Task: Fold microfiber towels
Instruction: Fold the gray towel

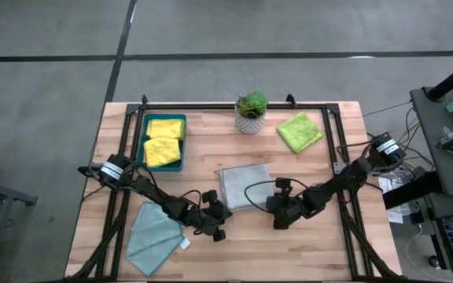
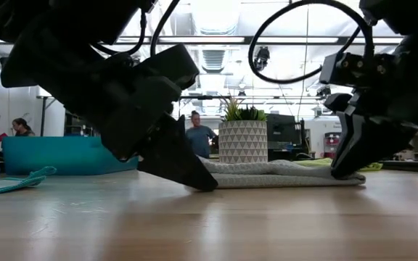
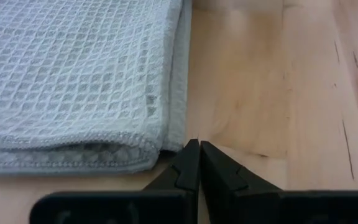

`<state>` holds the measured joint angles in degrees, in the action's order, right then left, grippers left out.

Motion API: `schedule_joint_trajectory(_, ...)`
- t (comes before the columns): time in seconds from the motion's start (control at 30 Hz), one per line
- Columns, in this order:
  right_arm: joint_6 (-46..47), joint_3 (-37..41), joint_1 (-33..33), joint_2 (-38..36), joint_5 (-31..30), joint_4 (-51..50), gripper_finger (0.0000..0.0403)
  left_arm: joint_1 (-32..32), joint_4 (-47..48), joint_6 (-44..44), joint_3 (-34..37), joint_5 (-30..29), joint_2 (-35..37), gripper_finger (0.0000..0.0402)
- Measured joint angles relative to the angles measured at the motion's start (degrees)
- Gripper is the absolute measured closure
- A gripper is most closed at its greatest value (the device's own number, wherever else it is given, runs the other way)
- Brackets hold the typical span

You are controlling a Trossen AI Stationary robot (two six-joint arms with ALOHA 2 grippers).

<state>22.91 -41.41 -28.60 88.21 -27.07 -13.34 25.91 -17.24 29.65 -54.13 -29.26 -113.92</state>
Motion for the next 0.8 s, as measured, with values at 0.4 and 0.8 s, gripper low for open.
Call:
schedule_joint_trajectory(0.4, 0.01, -0.52, 0.0, -4.36, 0.55, -5.29, 0.0394, -0.04, 2.65, 0.17, 0.04, 0.24, 0.14, 0.0401)
schedule_joint_trajectory(0.8, 0.34, -0.5, -0.02, -4.47, 3.52, -4.92, 0.0394, -0.09, 2.77, -0.11, 0.13, 1.25, 0.57, 0.0401)
